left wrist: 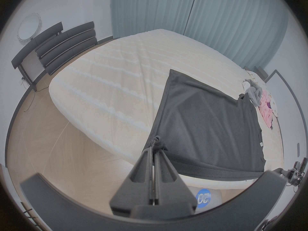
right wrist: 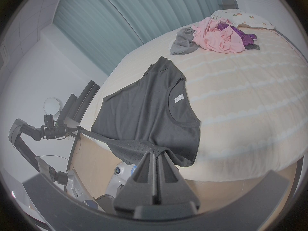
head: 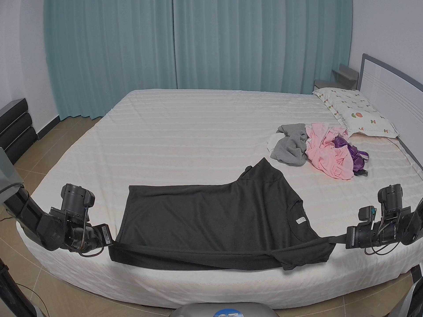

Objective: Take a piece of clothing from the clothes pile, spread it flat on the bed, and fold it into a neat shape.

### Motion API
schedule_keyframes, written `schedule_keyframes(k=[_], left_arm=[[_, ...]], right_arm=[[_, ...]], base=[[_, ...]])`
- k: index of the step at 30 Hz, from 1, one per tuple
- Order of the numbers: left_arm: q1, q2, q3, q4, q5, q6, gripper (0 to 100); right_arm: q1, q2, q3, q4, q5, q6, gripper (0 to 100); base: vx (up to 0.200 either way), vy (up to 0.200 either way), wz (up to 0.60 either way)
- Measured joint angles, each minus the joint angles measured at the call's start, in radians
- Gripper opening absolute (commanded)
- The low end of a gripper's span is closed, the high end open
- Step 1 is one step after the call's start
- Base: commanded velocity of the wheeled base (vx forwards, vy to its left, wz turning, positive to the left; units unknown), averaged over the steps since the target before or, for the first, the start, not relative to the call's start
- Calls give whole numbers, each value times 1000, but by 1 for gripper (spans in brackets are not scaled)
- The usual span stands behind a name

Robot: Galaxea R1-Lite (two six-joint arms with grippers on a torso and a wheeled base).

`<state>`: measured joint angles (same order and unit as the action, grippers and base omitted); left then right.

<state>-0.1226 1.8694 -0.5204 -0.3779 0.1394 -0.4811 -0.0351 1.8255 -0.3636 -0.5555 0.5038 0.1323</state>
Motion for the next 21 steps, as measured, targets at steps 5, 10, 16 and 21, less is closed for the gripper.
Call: schedule_keyframes(k=[5,10,16,21], left_arm=[[2,31,-39,7,0,0,0],[4,63,-82,21,0,0,0],[5,66,-101,51,0,0,0],[5,48,-103,77,0,1,0]], right_arm=[[6,13,-53,38,-10,3,0],[8,24,-91,46,-11,12,0],[5,8,-103,47,-11,46,0],[1,-16,-89,47,-12,47,0]], base=[[0,0,0],[0,0,0],[0,0,0],[0,0,0]])
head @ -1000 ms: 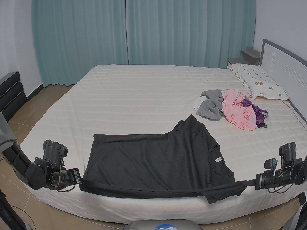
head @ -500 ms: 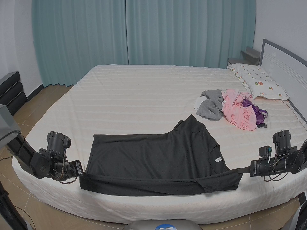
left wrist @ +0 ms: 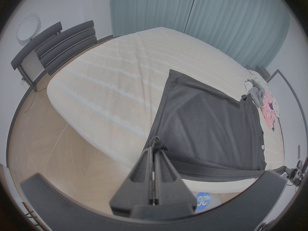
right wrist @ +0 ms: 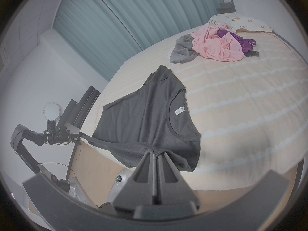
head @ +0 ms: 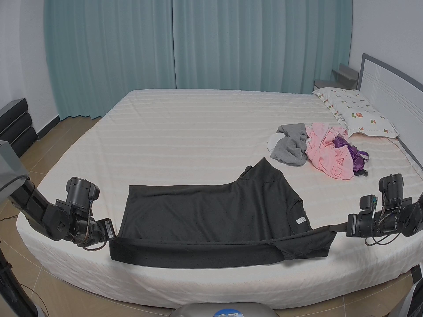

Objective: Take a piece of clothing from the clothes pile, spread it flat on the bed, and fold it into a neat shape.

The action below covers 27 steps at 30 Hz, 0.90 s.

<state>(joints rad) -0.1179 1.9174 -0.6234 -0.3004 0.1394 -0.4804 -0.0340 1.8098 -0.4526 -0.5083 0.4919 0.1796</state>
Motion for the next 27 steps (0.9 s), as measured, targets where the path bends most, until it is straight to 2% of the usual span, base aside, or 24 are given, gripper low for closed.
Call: schedule_keyframes(k=[8,15,27], left_arm=[[0,-92,19,74,0,9,0],[-5,-125,47,82,0,14,0],[-6,-38,-51,80,-8,4,0]], right_arm=[[-3,-86,77,0,0,-3,0],[-3,-131,117,0,0,-6,0],[14,-6,-9,1,-2,1,0]], base=[[0,0,0],[0,0,0],[0,0,0]])
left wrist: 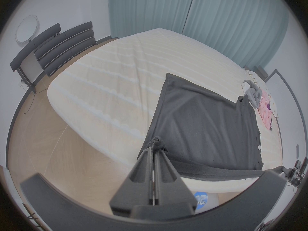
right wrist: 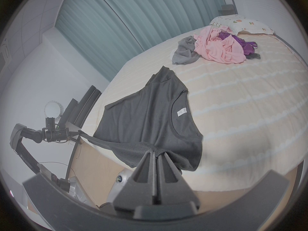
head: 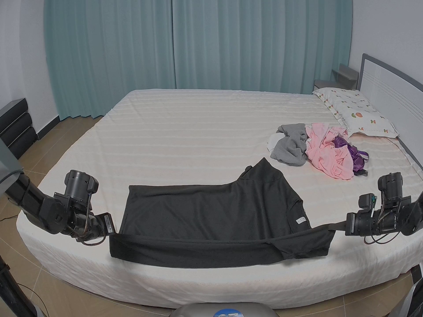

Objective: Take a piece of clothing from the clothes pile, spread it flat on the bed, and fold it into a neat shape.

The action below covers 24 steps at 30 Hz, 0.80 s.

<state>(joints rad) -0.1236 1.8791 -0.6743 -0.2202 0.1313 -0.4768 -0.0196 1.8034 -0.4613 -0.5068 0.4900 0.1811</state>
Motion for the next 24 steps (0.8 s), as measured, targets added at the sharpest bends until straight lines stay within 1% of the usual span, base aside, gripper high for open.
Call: schedule_keyframes(k=[8,19,24], left_arm=[[2,130,-114,1,-1,-4,0],[4,284,-246,1,-1,-31,0],[5,344,-292,1,0,-36,0]], right_arm=[[22,119,-123,37,-19,35,0],[30,251,-267,96,-34,49,0],[33,310,-321,101,-35,88,0]], base=[[0,0,0],[0,0,0],[0,0,0]])
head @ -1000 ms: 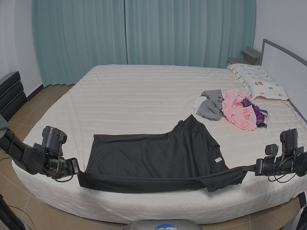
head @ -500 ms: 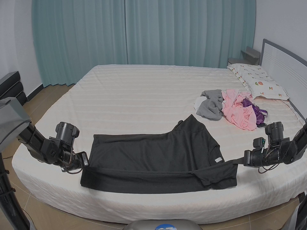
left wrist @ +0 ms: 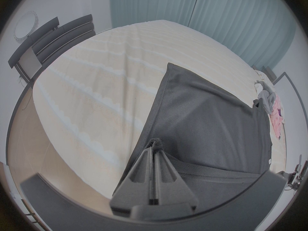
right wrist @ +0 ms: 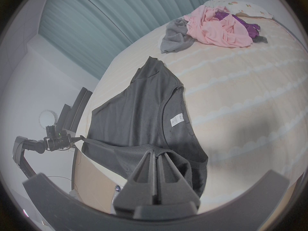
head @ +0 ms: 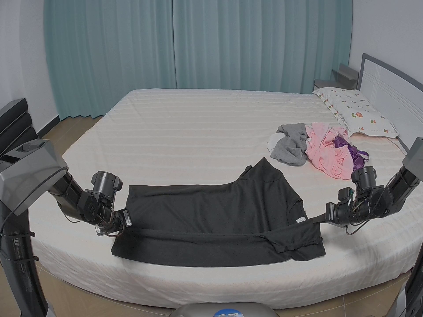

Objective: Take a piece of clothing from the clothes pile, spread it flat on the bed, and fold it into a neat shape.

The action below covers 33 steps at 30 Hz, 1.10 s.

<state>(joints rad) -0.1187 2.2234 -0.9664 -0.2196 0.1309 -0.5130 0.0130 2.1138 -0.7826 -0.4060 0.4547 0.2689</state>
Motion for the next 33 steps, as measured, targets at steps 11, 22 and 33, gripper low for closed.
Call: schedule_keyframes(k=[11,22,33], left_arm=[[-1,84,-76,0,2,-37,100],[5,68,-79,1,-6,-102,100],[27,-103,70,-10,-111,-159,100]], right_arm=[[12,117,-95,-7,-7,64,100],[47,56,-10,-40,-1,204,100],[183,-40,229,-346,-91,511,100]], base=[[0,0,0],[0,0,0],[0,0,0]])
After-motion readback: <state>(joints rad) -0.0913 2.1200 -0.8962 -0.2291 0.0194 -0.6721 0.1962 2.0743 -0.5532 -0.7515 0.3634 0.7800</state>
